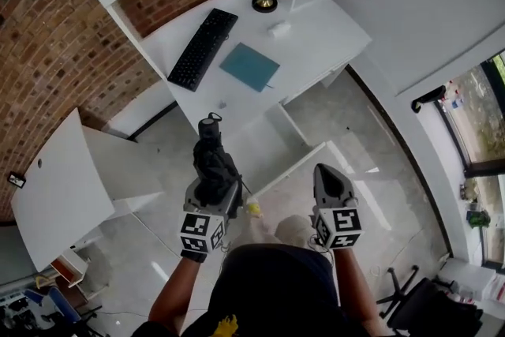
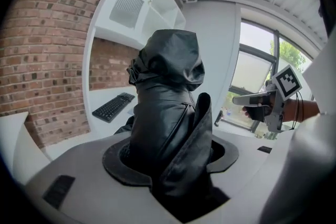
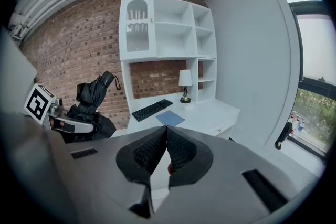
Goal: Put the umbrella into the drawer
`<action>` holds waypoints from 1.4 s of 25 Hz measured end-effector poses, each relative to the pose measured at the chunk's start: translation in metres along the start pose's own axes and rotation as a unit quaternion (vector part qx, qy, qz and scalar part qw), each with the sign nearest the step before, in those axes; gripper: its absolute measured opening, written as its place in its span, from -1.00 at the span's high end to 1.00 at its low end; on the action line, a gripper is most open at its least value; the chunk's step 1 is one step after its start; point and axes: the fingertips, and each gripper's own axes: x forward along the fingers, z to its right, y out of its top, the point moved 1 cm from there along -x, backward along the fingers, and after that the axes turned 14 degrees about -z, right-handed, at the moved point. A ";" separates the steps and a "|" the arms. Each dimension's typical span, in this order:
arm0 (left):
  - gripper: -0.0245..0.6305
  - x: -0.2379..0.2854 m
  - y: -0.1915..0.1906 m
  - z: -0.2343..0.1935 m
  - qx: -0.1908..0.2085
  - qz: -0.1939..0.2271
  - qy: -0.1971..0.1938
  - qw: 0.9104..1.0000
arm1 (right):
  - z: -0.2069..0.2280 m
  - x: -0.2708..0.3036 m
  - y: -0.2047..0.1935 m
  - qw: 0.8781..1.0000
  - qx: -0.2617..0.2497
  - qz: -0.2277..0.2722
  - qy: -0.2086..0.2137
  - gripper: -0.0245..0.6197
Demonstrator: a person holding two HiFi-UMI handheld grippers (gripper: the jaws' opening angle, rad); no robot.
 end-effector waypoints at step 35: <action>0.11 0.299 -0.129 -0.004 0.058 -0.193 -0.082 0.976 | 0.081 0.274 -0.145 0.996 0.058 -0.067 0.016 0.92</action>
